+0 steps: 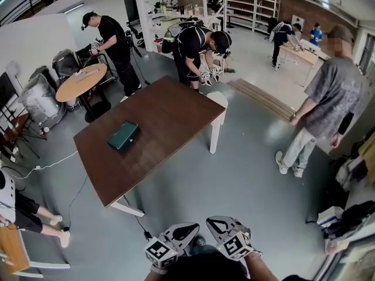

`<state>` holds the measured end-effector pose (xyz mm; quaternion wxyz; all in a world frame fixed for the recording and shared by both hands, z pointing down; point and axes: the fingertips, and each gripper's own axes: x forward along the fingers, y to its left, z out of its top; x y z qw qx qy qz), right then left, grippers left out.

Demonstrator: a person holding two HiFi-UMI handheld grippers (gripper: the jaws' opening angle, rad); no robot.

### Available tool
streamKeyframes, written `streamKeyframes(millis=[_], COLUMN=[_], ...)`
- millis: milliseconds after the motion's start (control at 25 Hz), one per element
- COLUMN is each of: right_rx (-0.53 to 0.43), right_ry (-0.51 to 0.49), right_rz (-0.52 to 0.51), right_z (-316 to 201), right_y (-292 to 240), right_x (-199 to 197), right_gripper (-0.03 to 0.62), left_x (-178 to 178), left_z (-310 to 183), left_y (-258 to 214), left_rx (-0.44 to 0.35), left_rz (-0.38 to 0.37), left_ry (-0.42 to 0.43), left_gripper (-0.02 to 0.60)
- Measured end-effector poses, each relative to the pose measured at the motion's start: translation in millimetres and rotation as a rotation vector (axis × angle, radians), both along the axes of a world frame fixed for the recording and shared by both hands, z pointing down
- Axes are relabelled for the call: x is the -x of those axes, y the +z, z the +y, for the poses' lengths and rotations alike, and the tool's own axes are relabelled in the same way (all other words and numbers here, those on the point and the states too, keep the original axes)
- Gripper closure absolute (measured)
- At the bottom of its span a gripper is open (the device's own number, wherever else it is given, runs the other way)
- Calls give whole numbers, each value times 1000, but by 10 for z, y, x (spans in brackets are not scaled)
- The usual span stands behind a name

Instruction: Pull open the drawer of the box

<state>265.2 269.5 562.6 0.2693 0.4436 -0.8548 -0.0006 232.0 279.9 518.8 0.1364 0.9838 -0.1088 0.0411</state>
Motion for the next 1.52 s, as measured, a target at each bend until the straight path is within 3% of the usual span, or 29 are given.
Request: streamKeyframes(millis=[280, 520, 1080, 1520], right_rx=[7, 7, -3, 14], right_ry=[-9, 31, 123, 102], right_rz=[-6, -8, 6, 32], right_z=[52, 86, 16, -38], right_y=[47, 42, 24, 64], right_x=[19, -150, -418, -421], right_gripper=[606, 606, 606, 606], left_x=[5, -136, -436, -434], left_z=[100, 98, 47, -66], left_y=[88, 96, 79, 175], left_rx=[41, 11, 26, 49], left_rz=[-21, -40, -57, -65], left_ry=[-5, 39, 141, 124], left_gripper=[575, 575, 575, 575])
